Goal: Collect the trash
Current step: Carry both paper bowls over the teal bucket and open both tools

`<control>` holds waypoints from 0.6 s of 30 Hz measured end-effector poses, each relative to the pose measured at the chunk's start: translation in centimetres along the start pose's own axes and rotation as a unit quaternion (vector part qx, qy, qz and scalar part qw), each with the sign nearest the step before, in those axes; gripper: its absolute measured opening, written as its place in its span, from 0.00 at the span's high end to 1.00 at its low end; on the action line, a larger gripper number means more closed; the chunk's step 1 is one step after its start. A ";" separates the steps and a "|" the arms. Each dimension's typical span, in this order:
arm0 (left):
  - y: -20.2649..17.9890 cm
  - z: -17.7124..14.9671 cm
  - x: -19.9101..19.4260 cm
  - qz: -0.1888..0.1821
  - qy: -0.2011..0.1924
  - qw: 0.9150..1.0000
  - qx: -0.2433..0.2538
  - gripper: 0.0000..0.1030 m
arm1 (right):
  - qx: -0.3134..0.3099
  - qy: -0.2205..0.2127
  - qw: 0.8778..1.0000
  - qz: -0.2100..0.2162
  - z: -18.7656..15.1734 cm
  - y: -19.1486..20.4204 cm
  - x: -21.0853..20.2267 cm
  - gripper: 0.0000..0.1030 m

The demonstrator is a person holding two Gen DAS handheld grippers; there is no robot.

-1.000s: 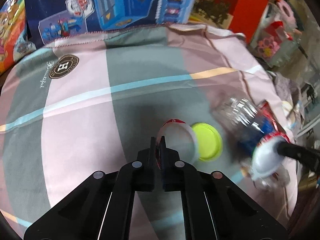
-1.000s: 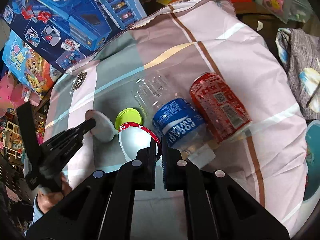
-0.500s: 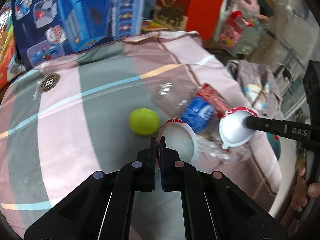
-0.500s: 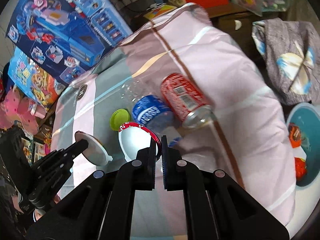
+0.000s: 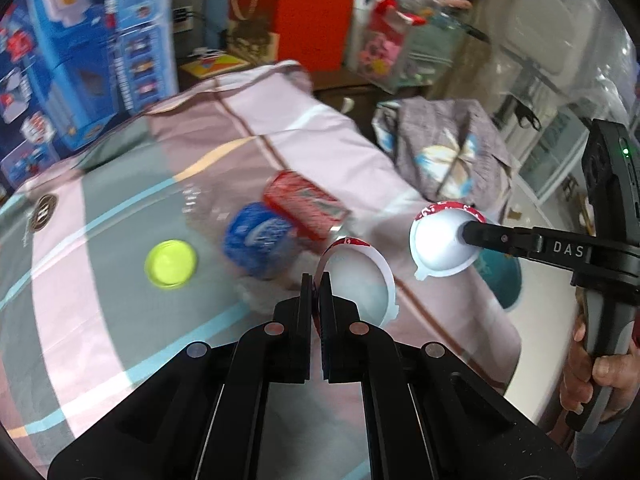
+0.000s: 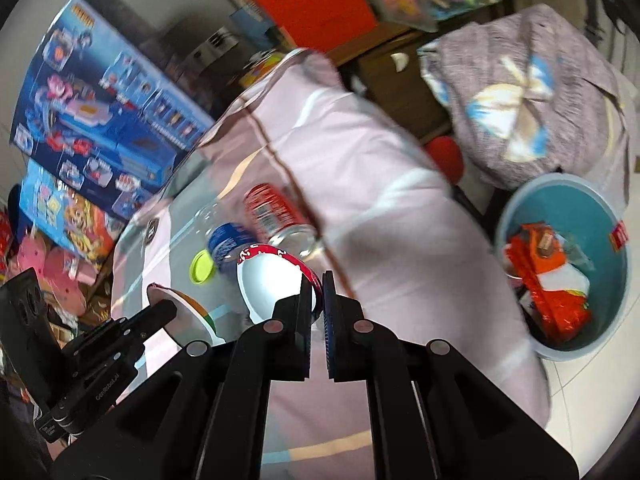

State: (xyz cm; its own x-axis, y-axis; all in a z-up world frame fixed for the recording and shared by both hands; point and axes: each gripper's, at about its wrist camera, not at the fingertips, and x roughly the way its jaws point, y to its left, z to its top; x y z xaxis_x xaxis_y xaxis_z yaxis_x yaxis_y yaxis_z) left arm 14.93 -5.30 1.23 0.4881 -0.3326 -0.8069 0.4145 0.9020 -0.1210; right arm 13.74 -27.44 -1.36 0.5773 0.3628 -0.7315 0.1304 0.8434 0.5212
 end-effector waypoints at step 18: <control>-18.6 2.5 7.3 -0.067 0.061 0.987 0.135 0.96 | 0.144 -0.091 0.984 -0.054 -1.1 -18.9 -10.7 0.95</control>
State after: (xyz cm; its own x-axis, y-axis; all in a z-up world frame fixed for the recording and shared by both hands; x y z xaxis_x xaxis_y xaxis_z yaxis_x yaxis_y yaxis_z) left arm 12.72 -25.20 -0.97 0.3261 -0.3926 -0.8599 0.6662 0.7408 -0.0856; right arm 4.27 -46.80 -3.87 0.6790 0.1784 -0.7122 0.4066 0.7163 0.5671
